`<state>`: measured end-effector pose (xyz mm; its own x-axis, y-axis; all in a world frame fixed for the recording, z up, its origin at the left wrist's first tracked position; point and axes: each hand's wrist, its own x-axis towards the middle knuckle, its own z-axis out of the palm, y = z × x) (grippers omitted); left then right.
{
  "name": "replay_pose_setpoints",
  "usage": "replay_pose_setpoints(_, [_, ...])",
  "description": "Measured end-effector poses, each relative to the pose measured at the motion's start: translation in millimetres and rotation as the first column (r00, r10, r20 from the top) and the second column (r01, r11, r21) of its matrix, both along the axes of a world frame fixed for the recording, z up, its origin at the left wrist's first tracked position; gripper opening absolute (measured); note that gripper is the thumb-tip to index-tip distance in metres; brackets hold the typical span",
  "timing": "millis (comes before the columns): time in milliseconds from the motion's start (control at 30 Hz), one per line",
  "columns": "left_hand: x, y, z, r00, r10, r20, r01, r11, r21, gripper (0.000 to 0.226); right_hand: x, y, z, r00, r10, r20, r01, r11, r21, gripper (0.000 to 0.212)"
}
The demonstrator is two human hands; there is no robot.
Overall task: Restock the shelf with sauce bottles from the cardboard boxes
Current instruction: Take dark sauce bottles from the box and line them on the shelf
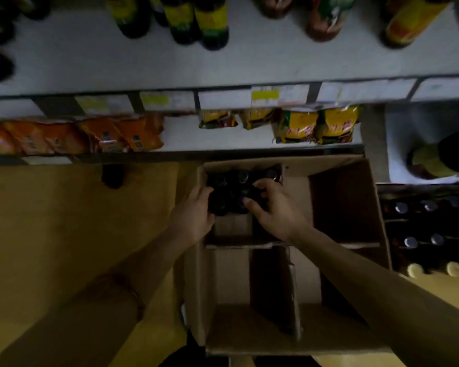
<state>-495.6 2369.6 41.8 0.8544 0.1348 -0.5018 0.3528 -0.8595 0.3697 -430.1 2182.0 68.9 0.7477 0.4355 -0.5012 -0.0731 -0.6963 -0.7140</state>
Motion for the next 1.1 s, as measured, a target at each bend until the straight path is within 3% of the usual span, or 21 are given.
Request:
replay_pose_setpoints(133, [0, 3, -83, 0.980, 0.041, -0.195, -0.051, 0.998, -0.045, 0.087, -2, 5, -80, 0.997, -0.029, -0.065, 0.024, 0.997, -0.067, 0.062])
replay_pose_setpoints(267, [-1, -3, -137, 0.971, 0.186, -0.148, -0.212, 0.960, -0.183, 0.093, -7, 8, -145, 0.990, -0.058, -0.125, 0.050, 0.996, -0.072, 0.068])
replay_pose_setpoints(367, [-1, -12, -156, 0.971, 0.239, -0.023, -0.239, 0.949, -0.207, 0.080, -14, 16, -179, 0.982, -0.121, -0.145, 0.120, 0.993, -0.020, 0.077])
replay_pose_setpoints(433, [4, -18, -167, 0.916, 0.400, 0.045, -0.366, 0.875, -0.317, 0.061, -15, 19, -196, 0.981, -0.159, -0.111, 0.162, 0.986, 0.025, 0.075])
replay_pose_setpoints(533, [5, -20, -186, 0.813, 0.579, 0.064, -0.482, 0.730, -0.484, 0.037, -10, 27, -211, 0.982, -0.186, -0.034, 0.188, 0.979, 0.076, 0.055])
replay_pose_setpoints(600, [3, -23, -194, 0.815, 0.573, 0.090, -0.440, 0.711, -0.549, 0.029, -5, 30, -218, 0.975, -0.220, -0.016, 0.221, 0.967, 0.124, 0.038])
replay_pose_setpoints(800, [1, -25, -216, 0.883, 0.467, 0.046, -0.357, 0.730, -0.583, 0.037, -9, 14, -231, 0.979, -0.206, -0.014, 0.205, 0.961, 0.189, 0.033])
replay_pose_setpoints(967, [-7, -27, -207, 0.879, 0.474, 0.052, -0.358, 0.729, -0.583, 0.024, -13, 14, -220, 0.960, -0.275, 0.052, 0.268, 0.956, 0.115, 0.039])
replay_pose_setpoints(1100, [-21, -26, -185, 0.893, 0.448, -0.049, -0.399, 0.736, -0.547, 0.020, -13, 10, -182, 0.965, -0.261, 0.039, 0.259, 0.965, 0.043, 0.033])
